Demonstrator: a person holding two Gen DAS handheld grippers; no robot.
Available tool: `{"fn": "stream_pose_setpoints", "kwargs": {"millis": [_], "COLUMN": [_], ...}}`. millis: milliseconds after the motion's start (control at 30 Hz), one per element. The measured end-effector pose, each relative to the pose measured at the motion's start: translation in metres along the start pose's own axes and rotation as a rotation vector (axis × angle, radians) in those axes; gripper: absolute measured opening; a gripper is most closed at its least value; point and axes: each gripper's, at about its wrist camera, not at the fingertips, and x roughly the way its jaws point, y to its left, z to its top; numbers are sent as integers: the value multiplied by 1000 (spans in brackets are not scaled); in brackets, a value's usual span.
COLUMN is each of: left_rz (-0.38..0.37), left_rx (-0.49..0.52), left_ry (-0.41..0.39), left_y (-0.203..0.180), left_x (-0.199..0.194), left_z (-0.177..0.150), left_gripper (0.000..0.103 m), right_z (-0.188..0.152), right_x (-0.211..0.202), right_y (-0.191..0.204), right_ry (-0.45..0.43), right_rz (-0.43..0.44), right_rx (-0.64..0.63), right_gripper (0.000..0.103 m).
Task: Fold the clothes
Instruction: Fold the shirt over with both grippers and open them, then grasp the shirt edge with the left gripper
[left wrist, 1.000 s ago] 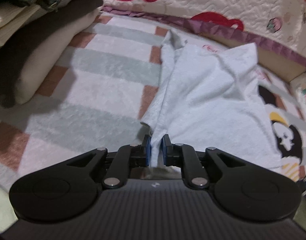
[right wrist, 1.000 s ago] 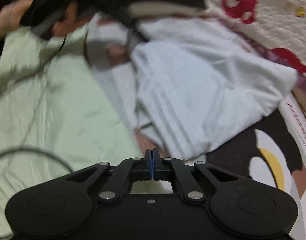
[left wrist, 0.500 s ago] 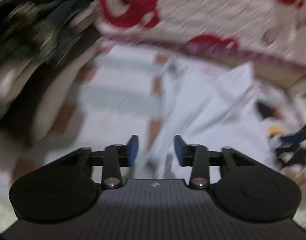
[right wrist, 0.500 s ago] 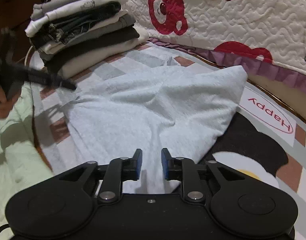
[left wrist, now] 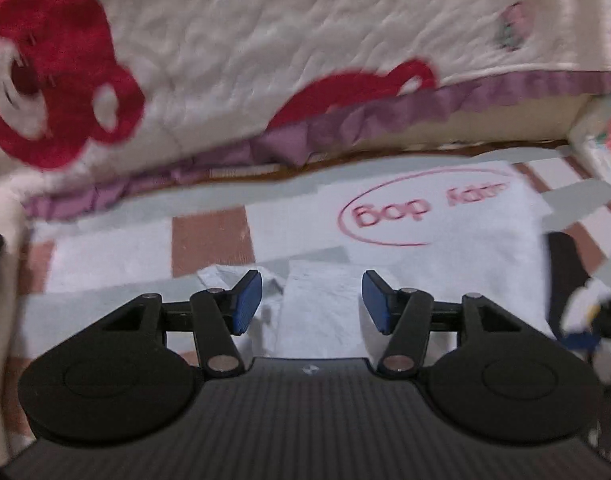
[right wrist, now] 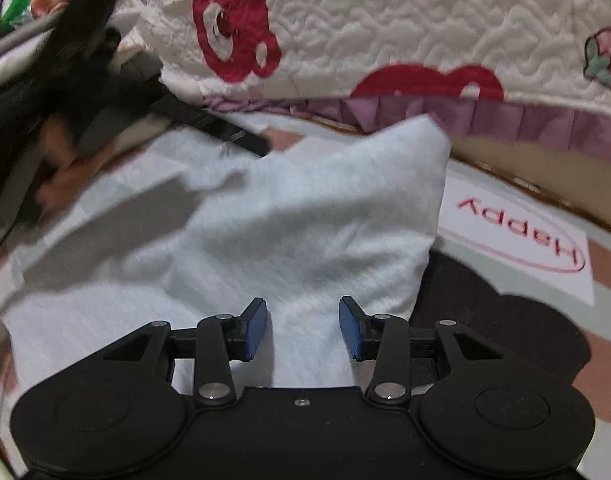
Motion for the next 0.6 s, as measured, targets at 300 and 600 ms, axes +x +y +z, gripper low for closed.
{"fn": "stream_pose_setpoints", "kwargs": {"millis": [300,600], "left_rz": [-89,77], "left_rx": [-71,34], "left_ry": [89,-271], "left_y": [10,-23], "left_x": [14,-75], "left_z": [-7,-7], "left_gripper": [32,6], "right_z": [-11,-9], "right_x": [0,3], "right_y": [-5,-11], "right_ry": [-36,-51], "right_rz": [33,33], "right_rx": [-38,-22], "right_gripper": [46,47]}}
